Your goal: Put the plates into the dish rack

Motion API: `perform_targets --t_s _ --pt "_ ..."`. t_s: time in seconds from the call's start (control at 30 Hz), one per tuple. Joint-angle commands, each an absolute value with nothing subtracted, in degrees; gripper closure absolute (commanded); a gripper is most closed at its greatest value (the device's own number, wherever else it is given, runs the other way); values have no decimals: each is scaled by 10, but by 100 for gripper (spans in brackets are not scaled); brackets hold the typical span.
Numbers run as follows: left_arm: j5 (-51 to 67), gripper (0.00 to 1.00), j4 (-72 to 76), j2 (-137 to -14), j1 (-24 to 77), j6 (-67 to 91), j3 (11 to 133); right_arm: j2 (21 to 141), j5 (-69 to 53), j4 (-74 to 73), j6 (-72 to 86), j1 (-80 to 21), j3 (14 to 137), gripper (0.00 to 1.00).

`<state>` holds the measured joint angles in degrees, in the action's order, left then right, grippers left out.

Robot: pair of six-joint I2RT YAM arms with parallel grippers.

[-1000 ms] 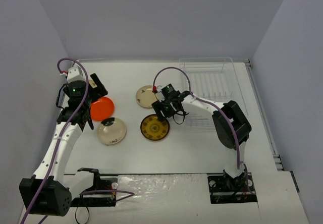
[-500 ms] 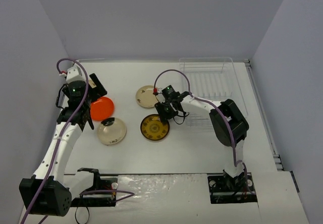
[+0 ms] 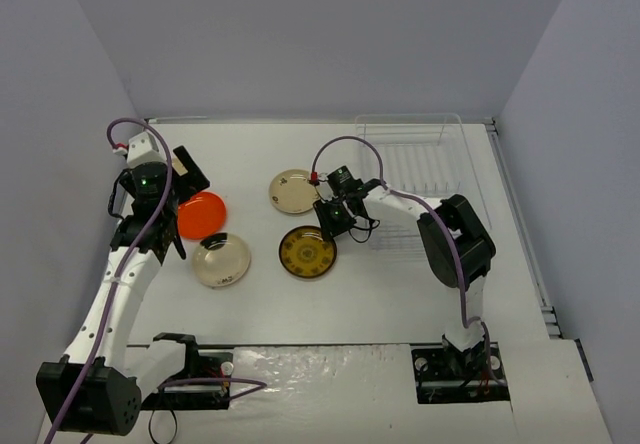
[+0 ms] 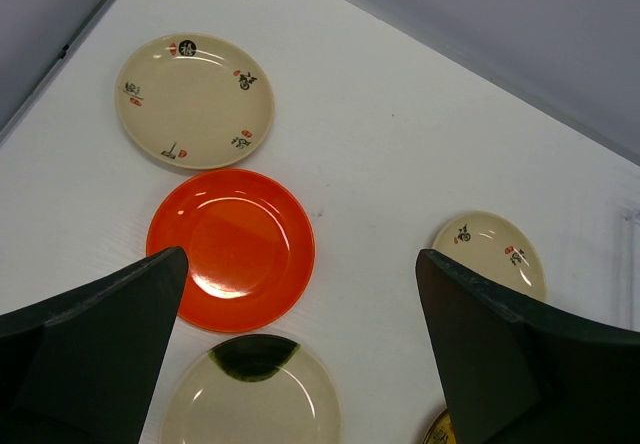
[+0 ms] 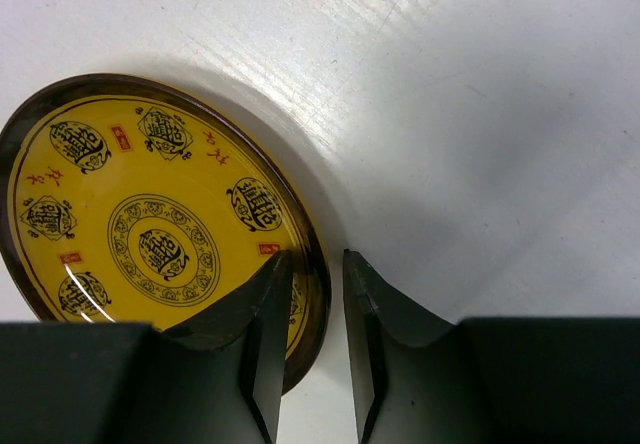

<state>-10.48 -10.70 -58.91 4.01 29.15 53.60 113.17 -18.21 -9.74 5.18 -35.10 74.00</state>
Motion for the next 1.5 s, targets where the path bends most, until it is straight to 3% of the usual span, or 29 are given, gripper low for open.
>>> perform_targets --t_s 0.0,0.1,0.17,1.03,1.3,1.47 --pt "-115 3 -88 -573 38 299 544 1141 -189 -123 55 -344 737 79" --pt "-117 3 -88 -573 39 300 543 1140 -190 -123 54 -344 736 86" --pt "-117 3 -87 -576 38 301 543 1136 -190 -121 55 -344 736 100" --pt "-119 3 -81 -588 38 296 547 991 -170 -38 68 -348 754 100" --pt "-127 3 -81 -593 38 298 548 883 -26 27 76 -354 731 100" --pt "-124 3 -76 -595 37 298 546 841 65 15 37 -354 783 100"
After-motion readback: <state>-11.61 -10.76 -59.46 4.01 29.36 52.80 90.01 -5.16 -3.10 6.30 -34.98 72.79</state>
